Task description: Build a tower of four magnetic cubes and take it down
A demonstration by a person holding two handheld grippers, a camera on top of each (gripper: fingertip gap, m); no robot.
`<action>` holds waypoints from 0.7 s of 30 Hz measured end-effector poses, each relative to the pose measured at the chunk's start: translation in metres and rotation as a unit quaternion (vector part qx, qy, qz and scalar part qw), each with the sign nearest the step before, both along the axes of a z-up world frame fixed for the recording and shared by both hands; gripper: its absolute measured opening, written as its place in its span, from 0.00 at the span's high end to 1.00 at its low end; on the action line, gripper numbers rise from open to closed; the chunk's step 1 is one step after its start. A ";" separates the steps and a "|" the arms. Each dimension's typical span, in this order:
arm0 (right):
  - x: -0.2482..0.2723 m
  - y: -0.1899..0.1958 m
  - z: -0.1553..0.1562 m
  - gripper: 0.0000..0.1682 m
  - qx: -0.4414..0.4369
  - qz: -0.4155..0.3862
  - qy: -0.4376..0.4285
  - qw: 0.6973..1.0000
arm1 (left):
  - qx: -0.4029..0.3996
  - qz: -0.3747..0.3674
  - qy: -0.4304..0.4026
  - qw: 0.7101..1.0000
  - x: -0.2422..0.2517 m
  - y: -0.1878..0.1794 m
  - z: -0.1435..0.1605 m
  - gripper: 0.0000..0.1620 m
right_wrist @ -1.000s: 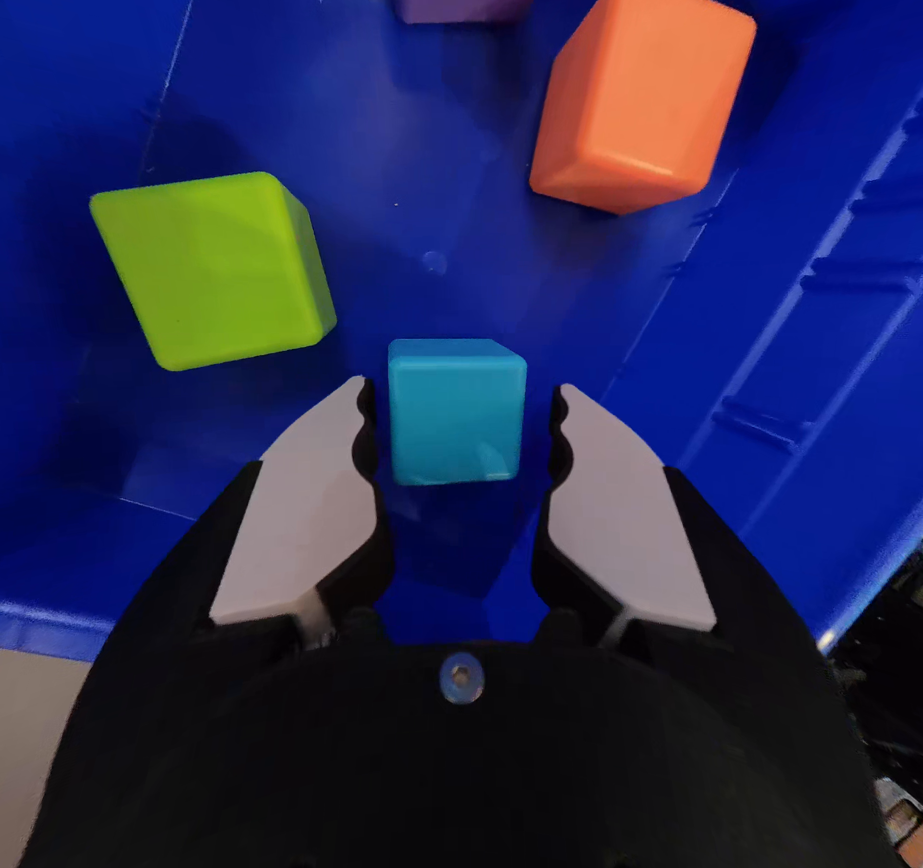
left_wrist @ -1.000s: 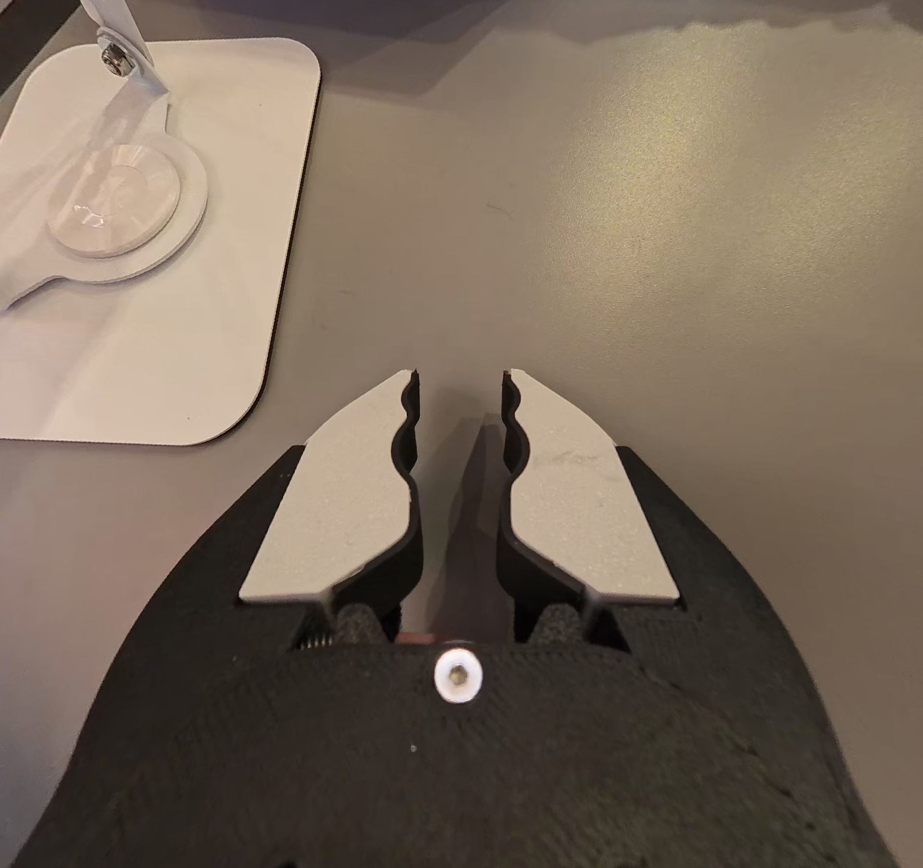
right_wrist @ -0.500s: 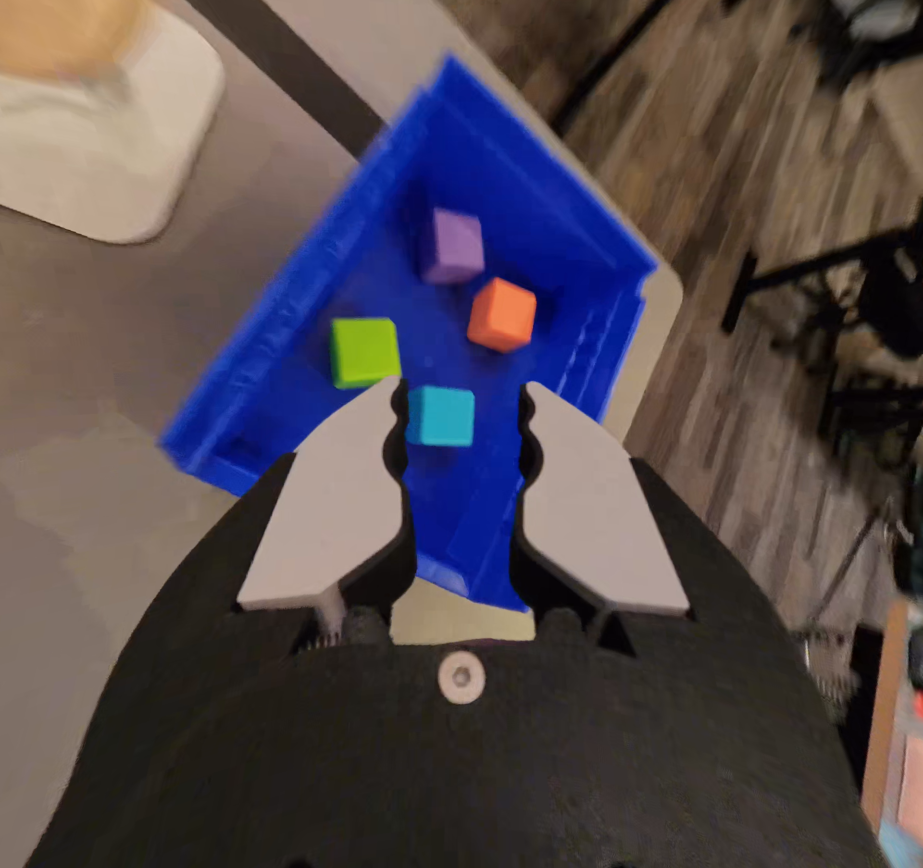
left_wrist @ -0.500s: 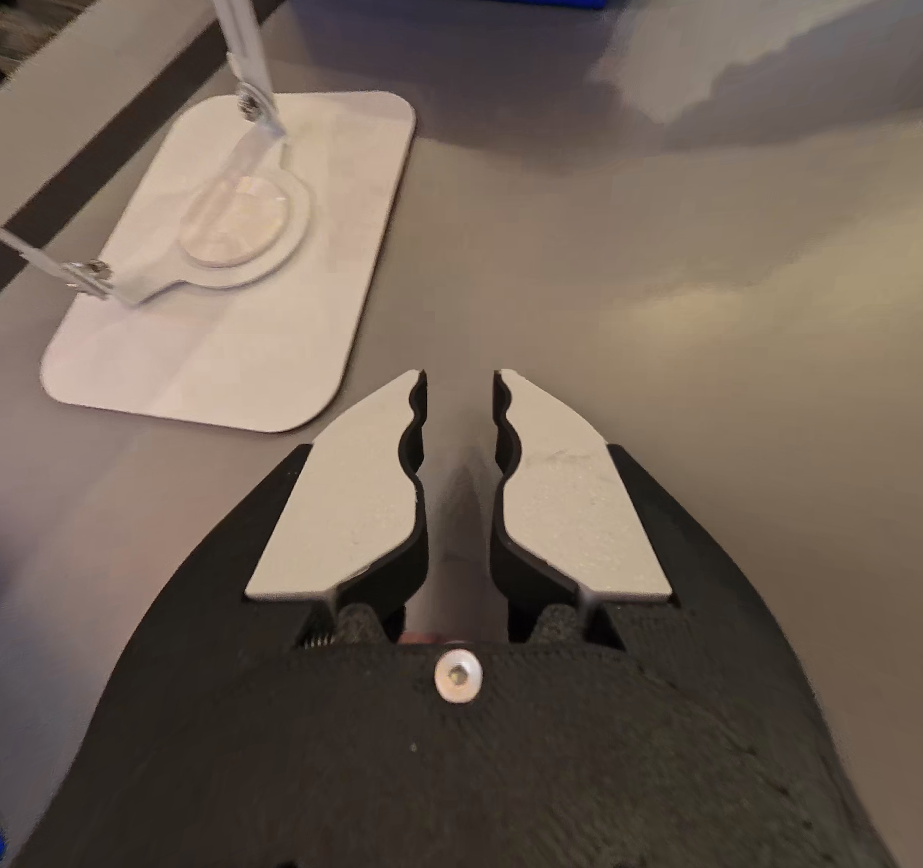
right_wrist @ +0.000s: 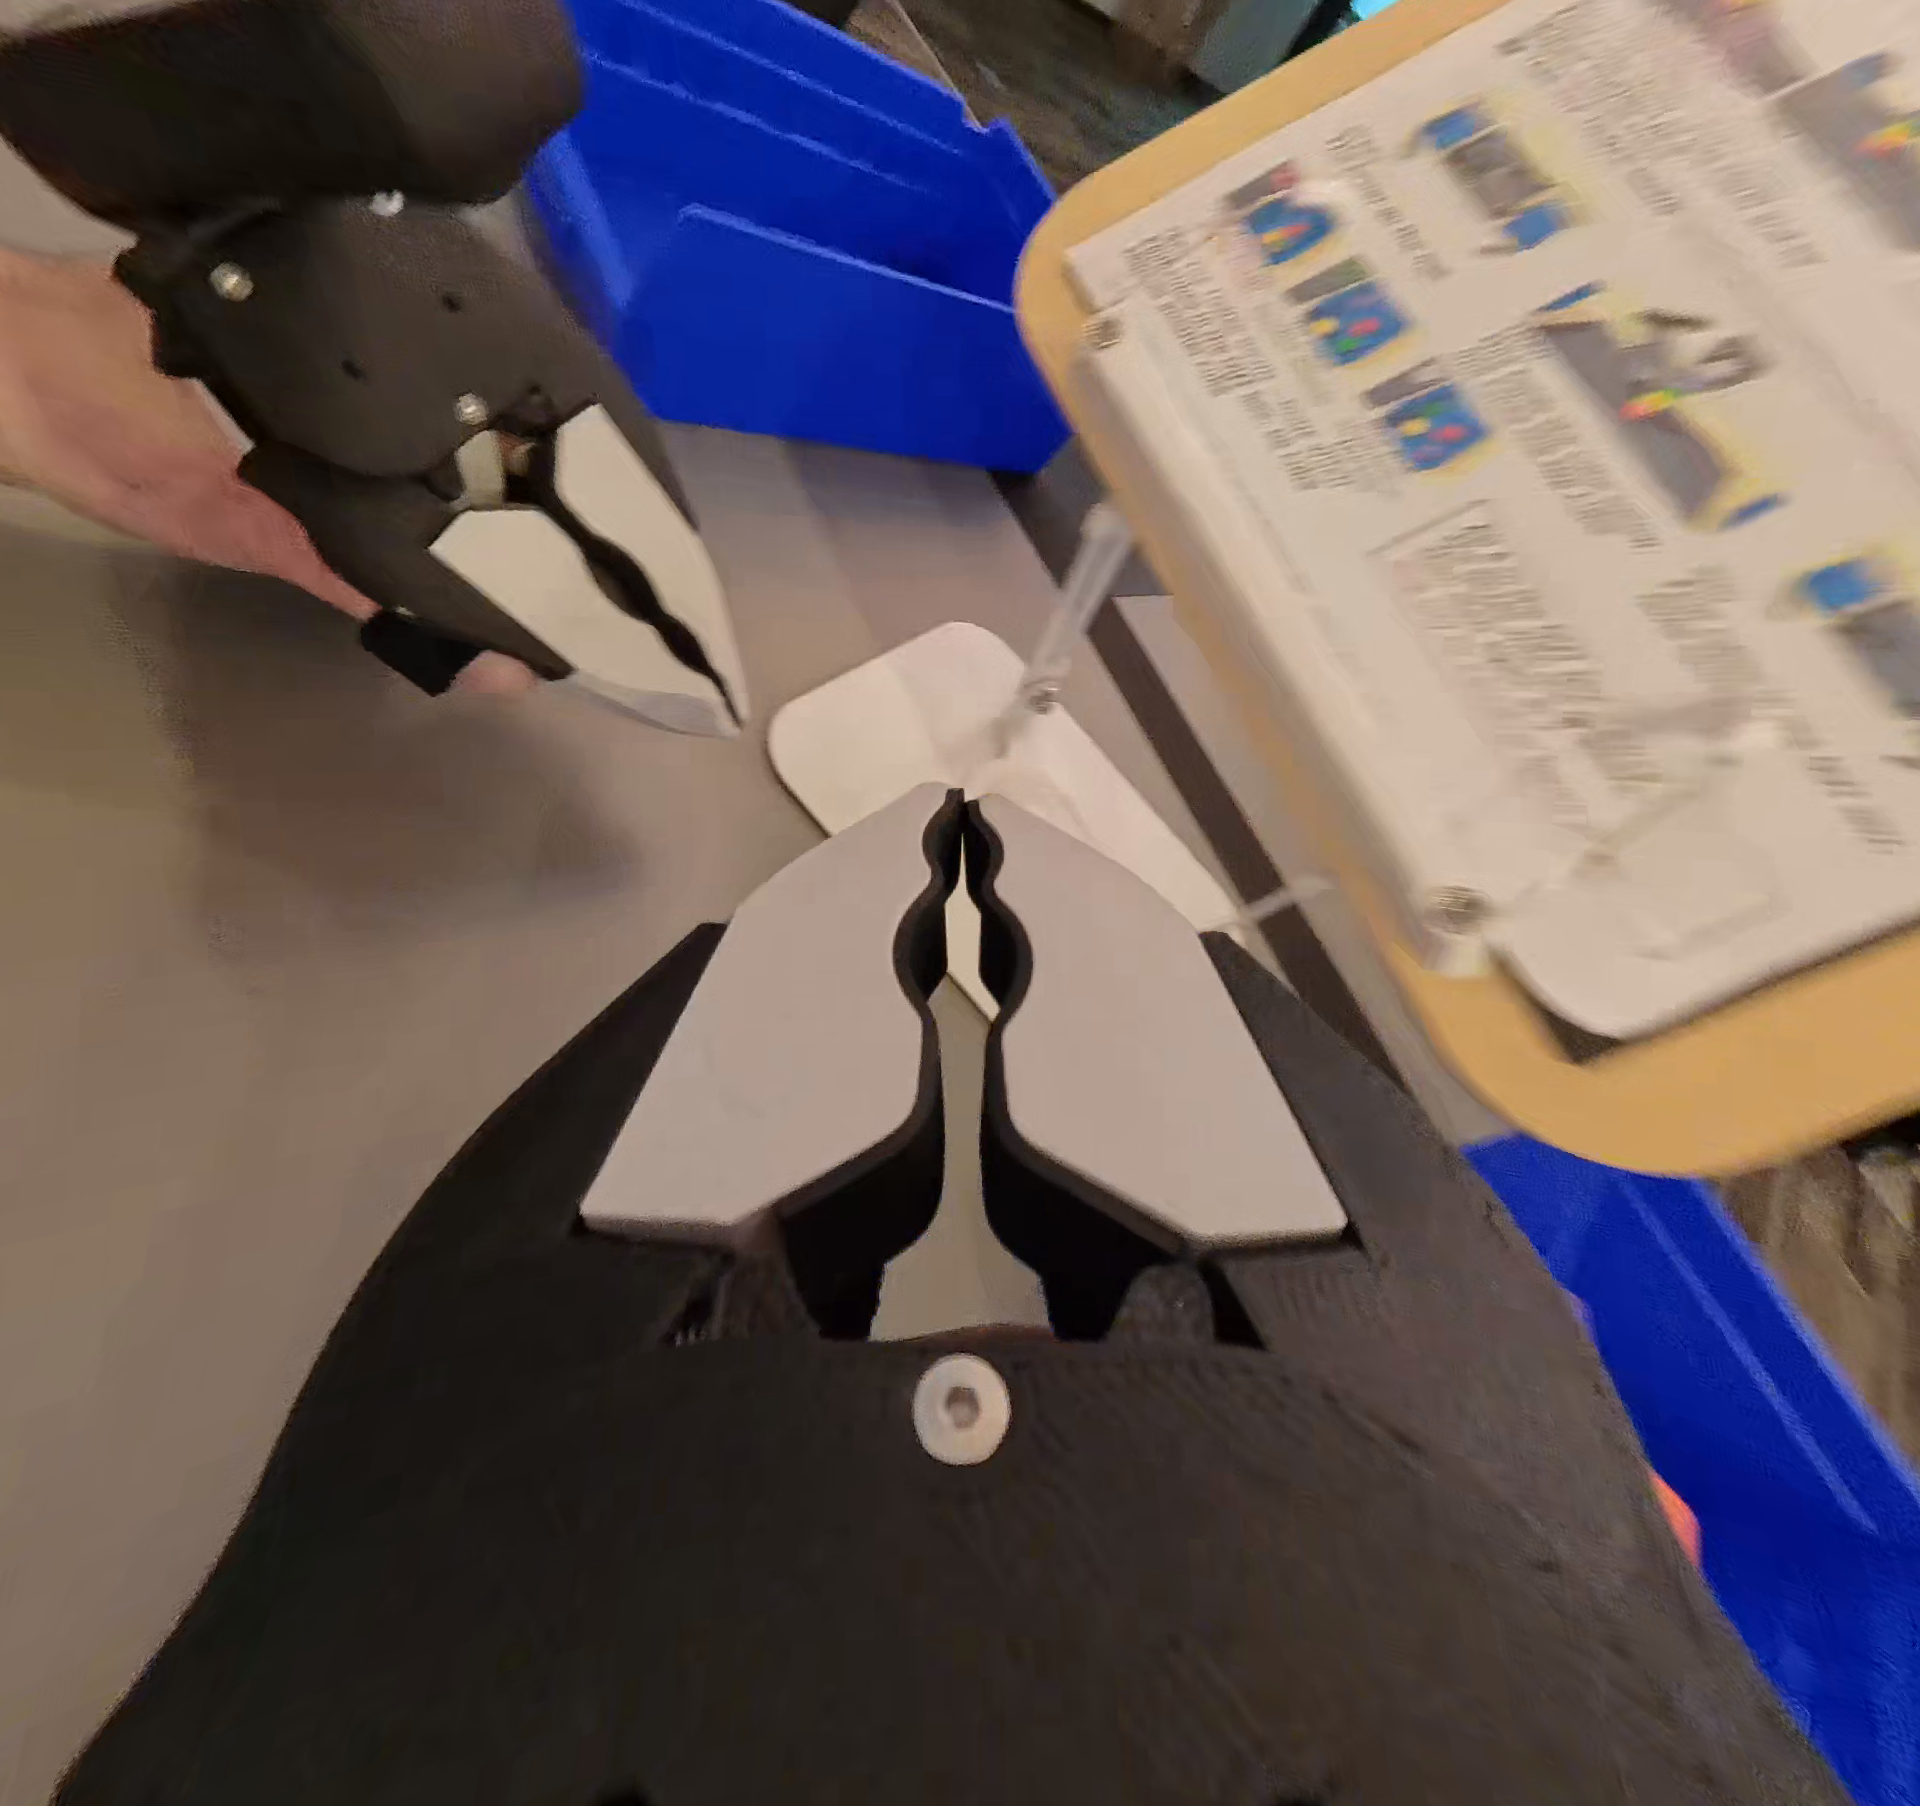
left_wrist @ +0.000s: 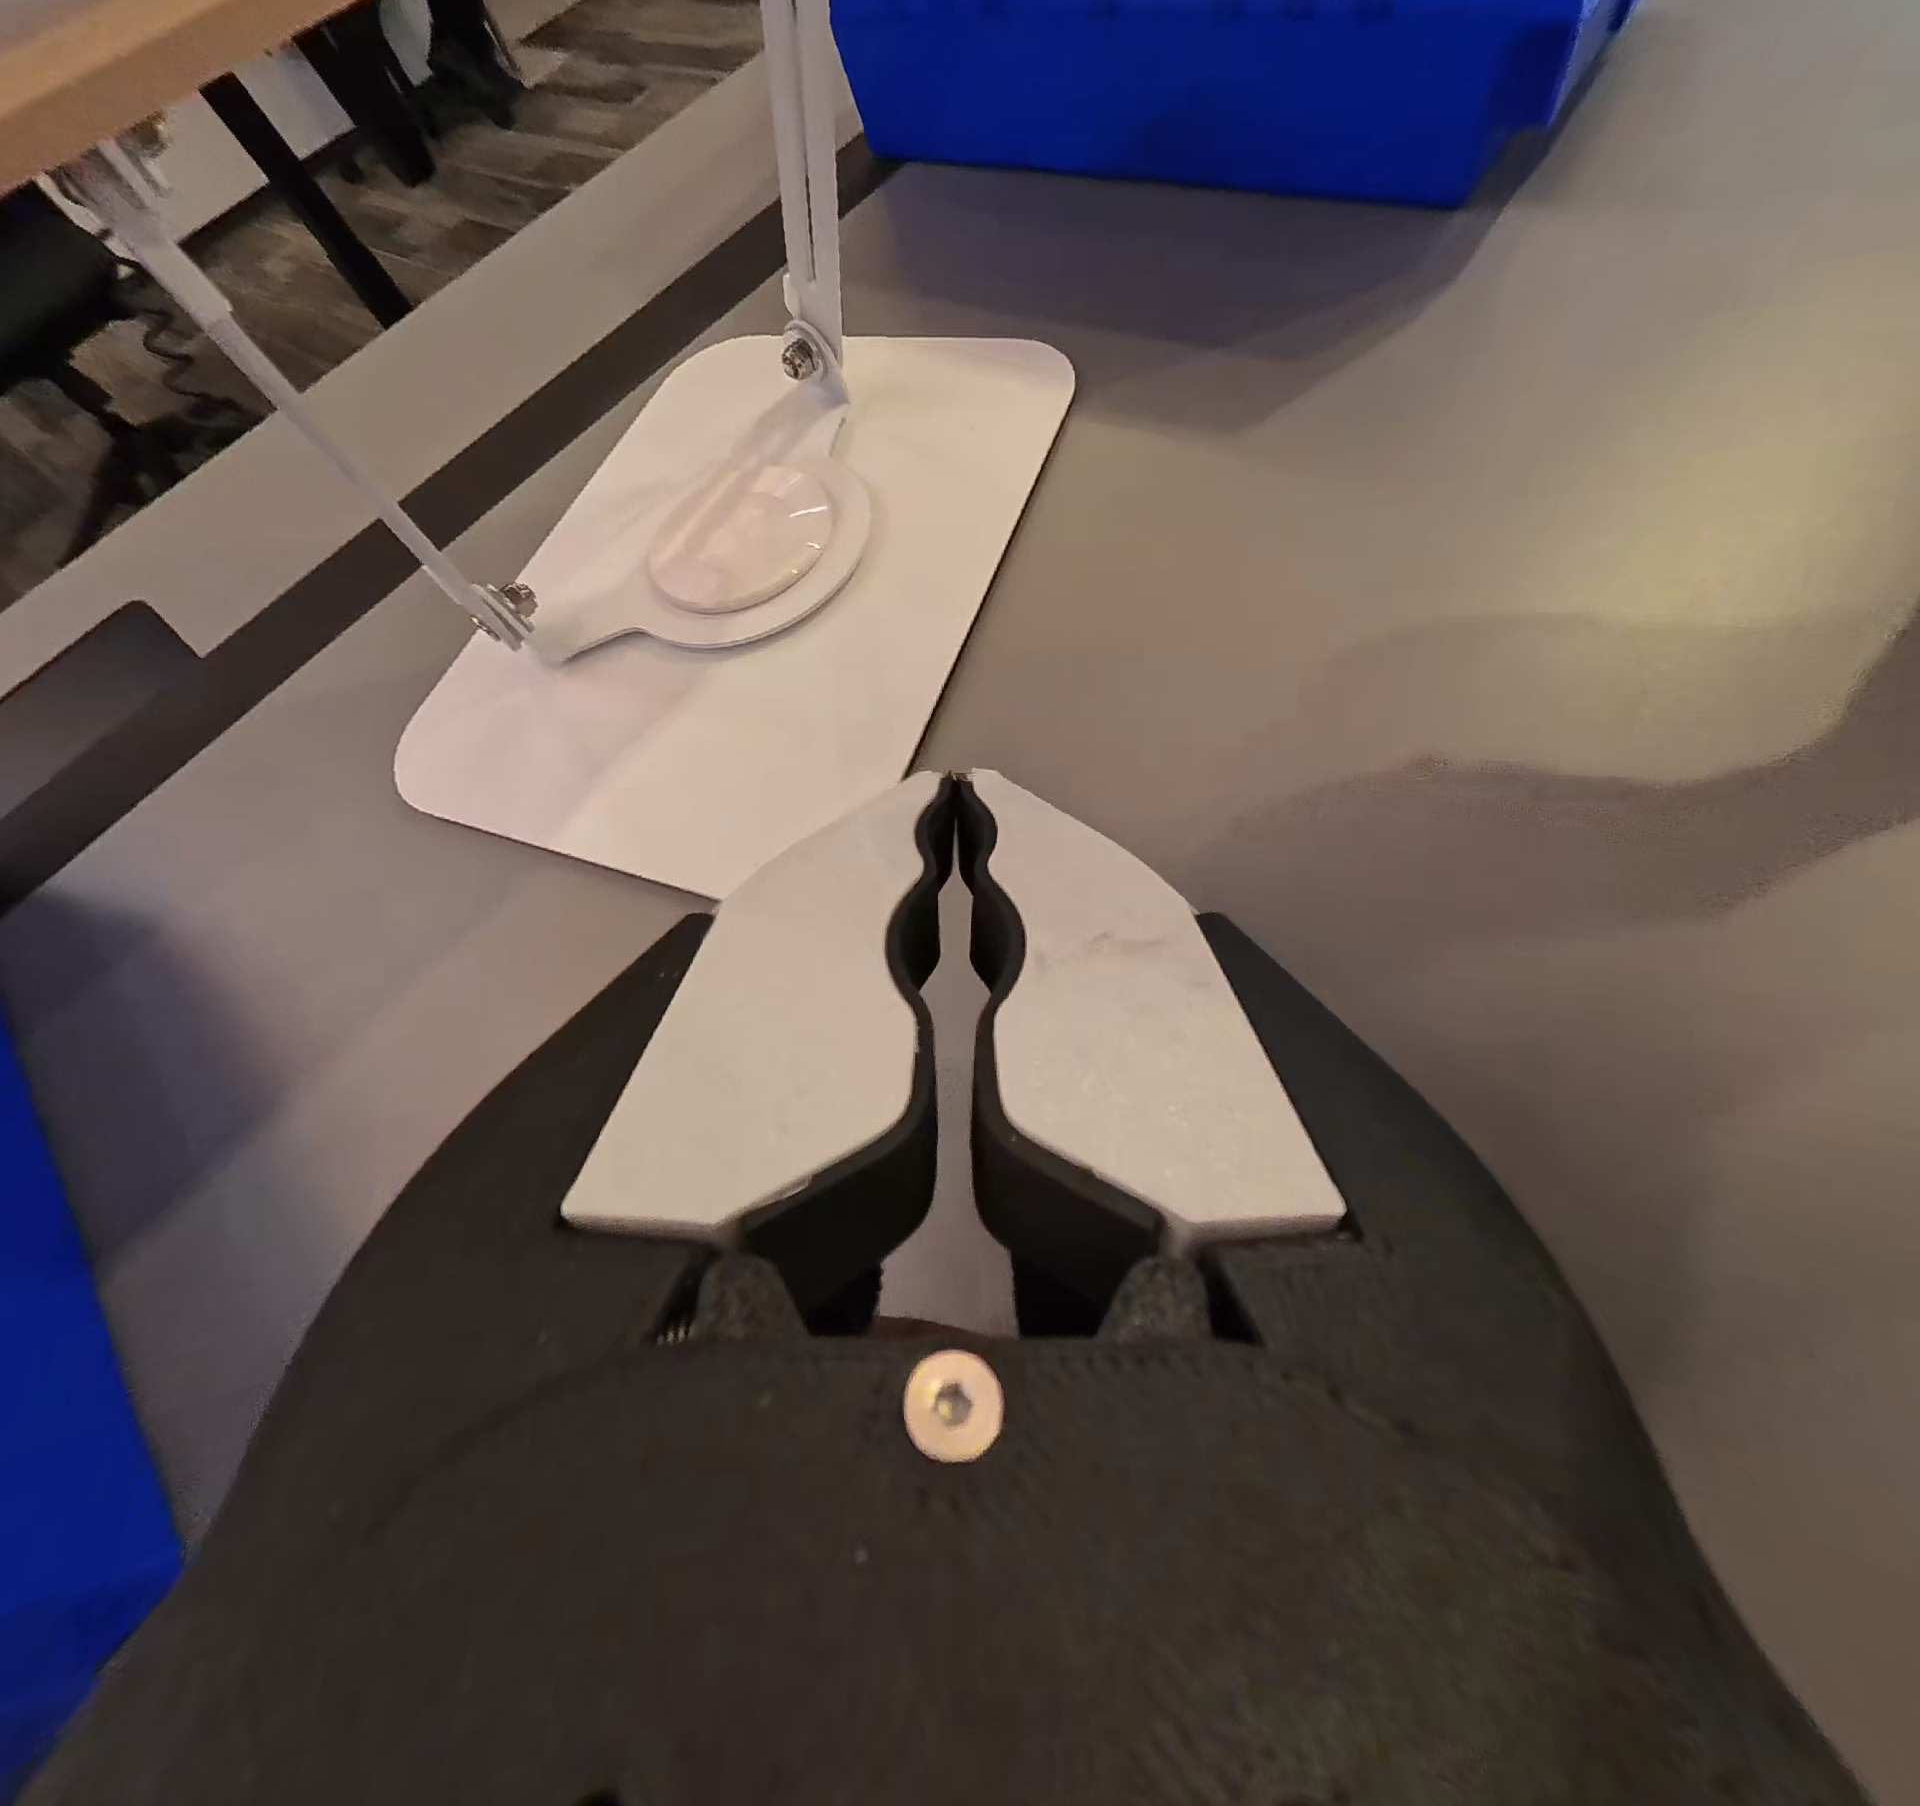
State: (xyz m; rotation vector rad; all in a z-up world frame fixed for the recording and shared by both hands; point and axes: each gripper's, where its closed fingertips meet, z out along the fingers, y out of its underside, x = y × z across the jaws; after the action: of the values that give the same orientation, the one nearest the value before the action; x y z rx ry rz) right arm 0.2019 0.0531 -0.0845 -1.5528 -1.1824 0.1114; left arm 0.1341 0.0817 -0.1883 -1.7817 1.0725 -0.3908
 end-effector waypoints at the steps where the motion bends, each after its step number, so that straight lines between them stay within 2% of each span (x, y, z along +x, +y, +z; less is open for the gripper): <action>1: -0.006 0.002 -0.016 1.00 0.010 0.001 0.008 1.000 | 0.001 0.000 0.000 1.000 0.002 0.000 -0.001 1.00; 5: -0.016 0.015 -0.073 1.00 -0.028 -0.003 0.048 0.998 | 0.019 0.003 0.025 0.999 0.006 -0.001 -0.005 1.00; 8: -0.010 0.029 -0.094 1.00 -0.069 -0.015 0.080 0.994 | 0.003 0.007 0.007 1.000 0.009 -0.002 -0.004 1.00; 14: -0.002 0.038 -0.102 1.00 -0.087 -0.026 0.077 0.993 | -0.004 0.025 0.002 1.000 0.003 0.004 -0.004 1.00; 21: -0.003 0.035 -0.105 1.00 -0.037 -0.027 0.033 0.998 | 0.020 0.051 0.021 0.998 -0.001 0.010 -0.006 1.00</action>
State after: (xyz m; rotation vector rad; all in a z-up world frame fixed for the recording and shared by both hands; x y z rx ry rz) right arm 0.1986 0.0881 -0.1890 -1.6329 -1.0946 0.1721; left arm 0.1329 0.0921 -0.1941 -1.8079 1.0072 -0.2699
